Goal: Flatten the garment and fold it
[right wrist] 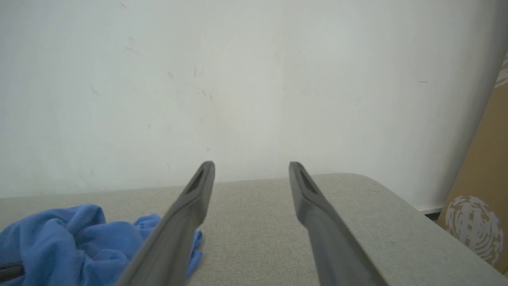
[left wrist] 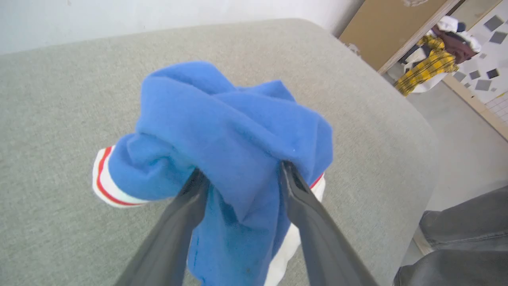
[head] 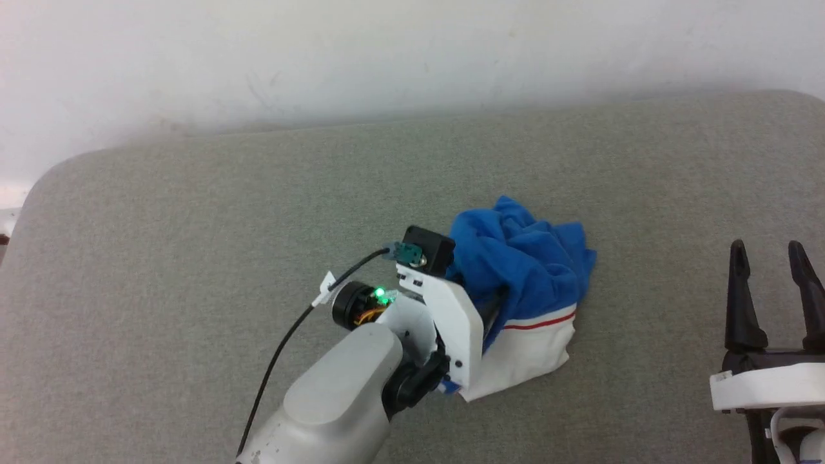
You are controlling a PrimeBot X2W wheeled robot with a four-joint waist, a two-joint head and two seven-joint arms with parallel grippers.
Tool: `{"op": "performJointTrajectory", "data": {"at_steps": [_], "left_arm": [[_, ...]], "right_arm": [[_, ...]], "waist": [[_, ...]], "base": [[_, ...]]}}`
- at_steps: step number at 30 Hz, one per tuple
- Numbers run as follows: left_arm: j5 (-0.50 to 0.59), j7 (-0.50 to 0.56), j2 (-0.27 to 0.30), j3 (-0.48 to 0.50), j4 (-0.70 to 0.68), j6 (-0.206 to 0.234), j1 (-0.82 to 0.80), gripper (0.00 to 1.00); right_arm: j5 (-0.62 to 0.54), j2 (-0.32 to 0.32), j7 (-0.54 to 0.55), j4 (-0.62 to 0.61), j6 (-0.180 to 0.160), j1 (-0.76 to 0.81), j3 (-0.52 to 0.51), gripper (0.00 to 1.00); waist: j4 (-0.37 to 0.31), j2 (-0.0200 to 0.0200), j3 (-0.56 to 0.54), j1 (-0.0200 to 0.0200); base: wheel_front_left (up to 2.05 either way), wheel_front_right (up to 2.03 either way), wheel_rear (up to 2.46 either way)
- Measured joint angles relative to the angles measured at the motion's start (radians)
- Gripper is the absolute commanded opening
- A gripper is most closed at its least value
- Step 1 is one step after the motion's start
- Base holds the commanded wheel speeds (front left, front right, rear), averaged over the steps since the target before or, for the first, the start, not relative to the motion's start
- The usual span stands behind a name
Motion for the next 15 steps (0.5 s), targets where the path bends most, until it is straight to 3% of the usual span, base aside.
{"op": "performJointTrajectory", "data": {"at_steps": [7,9,15], "left_arm": [[-0.027,-0.123,0.018,0.083,-0.165,0.011,-0.034,1.0],[-0.017,-0.165,0.063,0.111,-0.238,0.031,-0.029,1.0],[0.048,-0.345,0.241,0.245,-0.445,0.154,0.112,1.0]], "right_arm": [[0.0,0.0,0.0,0.001,0.0,0.0,-0.007,1.0],[0.0,0.0,0.0,-0.001,0.0,0.0,-0.008,1.0],[0.0,0.0,0.001,-0.006,0.0,0.003,-0.002,1.0]], "waist": [[0.031,0.0,0.004,0.0],[0.038,0.0,0.004,0.0],[0.047,0.0,0.005,-0.0001]], "base": [[0.0,0.0,0.0],[0.0,0.0,0.0],[0.0,0.0,0.0]]}}
